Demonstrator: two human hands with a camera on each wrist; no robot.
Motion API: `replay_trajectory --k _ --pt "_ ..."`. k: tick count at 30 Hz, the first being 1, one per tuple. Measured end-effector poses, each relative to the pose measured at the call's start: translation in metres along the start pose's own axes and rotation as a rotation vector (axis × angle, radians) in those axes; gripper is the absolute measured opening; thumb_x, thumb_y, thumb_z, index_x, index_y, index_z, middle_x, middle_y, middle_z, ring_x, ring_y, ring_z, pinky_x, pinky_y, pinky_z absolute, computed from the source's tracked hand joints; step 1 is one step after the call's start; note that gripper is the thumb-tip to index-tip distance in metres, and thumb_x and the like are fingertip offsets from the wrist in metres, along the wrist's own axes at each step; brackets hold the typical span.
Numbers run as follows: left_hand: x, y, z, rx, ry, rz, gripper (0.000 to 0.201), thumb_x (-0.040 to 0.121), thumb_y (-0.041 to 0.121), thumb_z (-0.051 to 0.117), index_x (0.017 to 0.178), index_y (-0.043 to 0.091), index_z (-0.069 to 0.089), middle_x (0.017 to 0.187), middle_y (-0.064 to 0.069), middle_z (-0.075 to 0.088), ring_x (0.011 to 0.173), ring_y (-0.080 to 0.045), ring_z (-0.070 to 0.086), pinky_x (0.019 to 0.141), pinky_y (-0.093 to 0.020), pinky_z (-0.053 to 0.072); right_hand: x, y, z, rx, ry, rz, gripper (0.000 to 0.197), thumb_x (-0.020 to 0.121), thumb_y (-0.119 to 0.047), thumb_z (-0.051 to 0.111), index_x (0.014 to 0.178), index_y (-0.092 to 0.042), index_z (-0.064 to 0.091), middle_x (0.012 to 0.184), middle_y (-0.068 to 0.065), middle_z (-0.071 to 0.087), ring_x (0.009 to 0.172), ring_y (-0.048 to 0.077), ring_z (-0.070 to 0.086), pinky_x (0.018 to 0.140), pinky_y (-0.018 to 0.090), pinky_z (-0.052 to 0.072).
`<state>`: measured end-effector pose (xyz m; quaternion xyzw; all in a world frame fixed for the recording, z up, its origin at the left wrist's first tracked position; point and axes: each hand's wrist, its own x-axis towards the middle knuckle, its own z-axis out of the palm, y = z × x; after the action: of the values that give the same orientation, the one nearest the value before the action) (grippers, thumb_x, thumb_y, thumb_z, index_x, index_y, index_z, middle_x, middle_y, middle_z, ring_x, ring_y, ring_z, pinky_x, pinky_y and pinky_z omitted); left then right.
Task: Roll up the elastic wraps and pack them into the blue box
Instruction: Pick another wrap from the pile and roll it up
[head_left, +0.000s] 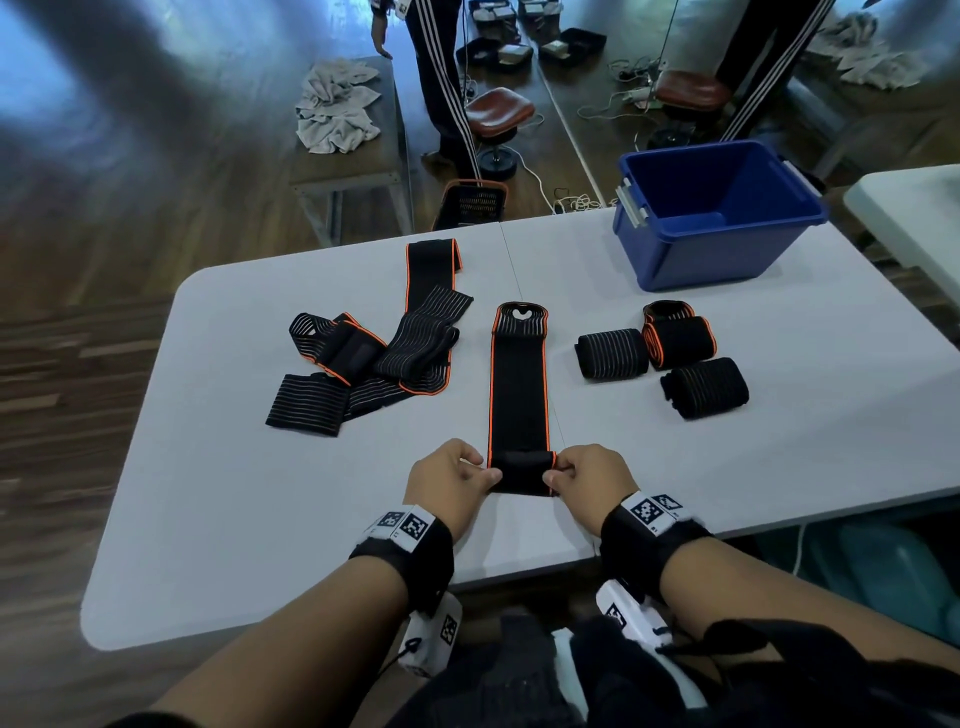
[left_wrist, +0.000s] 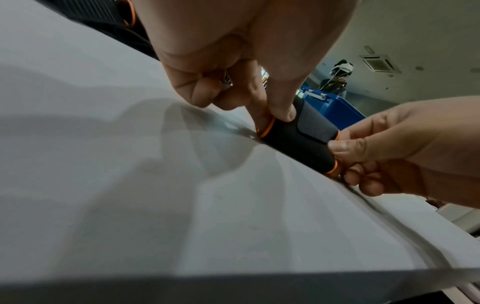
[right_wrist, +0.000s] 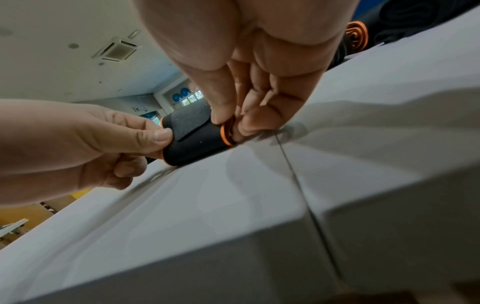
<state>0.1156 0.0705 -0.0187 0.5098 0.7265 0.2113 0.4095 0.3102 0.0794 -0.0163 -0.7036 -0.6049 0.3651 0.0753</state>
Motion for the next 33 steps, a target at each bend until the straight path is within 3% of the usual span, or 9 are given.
replay_trajectory --k 3,6,11,15,19,21,27,30,33 --pt "-0.002 0.003 0.0 -0.002 0.003 0.023 0.023 0.084 0.032 0.074 0.091 0.026 0.053 0.073 0.003 0.073 0.076 -0.011 0.068 0.07 -0.028 0.052 0.001 -0.003 0.0 0.049 0.028 0.014 0.01 0.09 -0.024 0.065 0.094 -0.019 0.058 0.077 0.002 0.066 0.074 0.019 0.062 0.065 0.029 0.046" --pt "-0.003 0.003 0.003 0.053 -0.007 0.093 0.029 0.088 0.025 0.069 0.099 0.029 0.043 0.064 -0.002 0.07 0.063 -0.015 0.066 0.066 -0.03 0.053 0.0 -0.005 -0.001 0.018 0.029 -0.079 0.026 0.093 -0.018 0.061 0.108 -0.025 0.041 0.069 0.002 0.06 0.062 0.017 0.057 0.057 0.028 0.045" --pt "-0.007 0.004 0.005 0.22 -0.015 0.245 0.019 0.093 0.02 0.063 0.1 0.03 0.049 0.05 0.003 0.056 0.05 -0.012 0.053 0.056 -0.029 0.047 -0.003 -0.008 -0.003 -0.138 0.004 -0.189 0.022 0.098 -0.016 0.051 0.118 -0.025 0.048 0.084 0.005 0.064 0.078 0.023 0.064 0.074 0.038 0.056" --pt "-0.003 0.003 0.005 0.267 -0.011 0.234 0.017 0.094 0.028 0.061 0.111 0.027 0.061 0.07 0.001 0.068 0.07 -0.016 0.064 0.069 -0.031 0.054 -0.003 -0.008 -0.001 -0.273 -0.059 -0.204 0.046 0.099 -0.013 0.046 0.144 -0.023 0.045 0.116 0.009 0.066 0.107 0.025 0.062 0.093 0.036 0.051" --pt "-0.001 -0.003 0.007 0.389 -0.017 0.328 0.035 0.099 0.026 0.05 0.133 0.023 0.06 0.107 -0.003 0.07 0.099 -0.021 0.064 0.088 -0.031 0.051 -0.012 -0.006 -0.002 -0.332 -0.067 -0.281 0.057 0.096 -0.016 0.045 0.151 -0.021 0.033 0.121 0.007 0.055 0.112 0.024 0.053 0.094 0.034 0.049" --pt "0.0 -0.011 0.007 0.43 -0.053 0.341 0.044 0.097 0.017 0.047 0.14 0.025 0.055 0.109 -0.002 0.061 0.095 -0.022 0.062 0.087 -0.032 0.051 -0.012 -0.003 -0.001 -0.391 -0.099 -0.308 0.065 0.094 -0.017 0.047 0.154 -0.019 0.023 0.126 0.007 0.049 0.115 0.024 0.049 0.096 0.034 0.048" --pt "0.007 -0.023 0.002 0.34 -0.077 0.3 0.048 0.094 0.031 0.062 0.14 0.037 0.052 0.097 0.006 0.048 0.078 -0.008 0.053 0.078 -0.02 0.042 0.004 -0.003 -0.003 -0.318 -0.106 -0.277 0.052 0.1 -0.03 0.051 0.149 -0.022 0.035 0.121 0.007 0.055 0.112 0.026 0.054 0.094 0.036 0.047" --pt "0.013 -0.016 0.002 0.297 -0.052 0.275 0.036 0.097 0.04 0.056 0.133 0.038 0.058 0.09 0.006 0.049 0.073 -0.006 0.051 0.071 -0.023 0.038 0.011 -0.002 -0.004 -0.113 -0.098 -0.215 0.032 0.097 -0.03 0.054 0.13 -0.028 0.056 0.103 0.003 0.065 0.097 0.023 0.062 0.087 0.036 0.051" --pt "0.017 -0.01 0.001 0.271 -0.057 0.218 0.026 0.098 0.04 0.052 0.117 0.03 0.067 0.091 0.0 0.059 0.084 -0.017 0.059 0.071 -0.027 0.039 0.016 -0.005 -0.006 -0.013 -0.083 -0.144 0.022 0.099 -0.034 0.051 0.108 -0.022 0.067 0.095 0.002 0.07 0.092 0.022 0.064 0.082 0.035 0.051"
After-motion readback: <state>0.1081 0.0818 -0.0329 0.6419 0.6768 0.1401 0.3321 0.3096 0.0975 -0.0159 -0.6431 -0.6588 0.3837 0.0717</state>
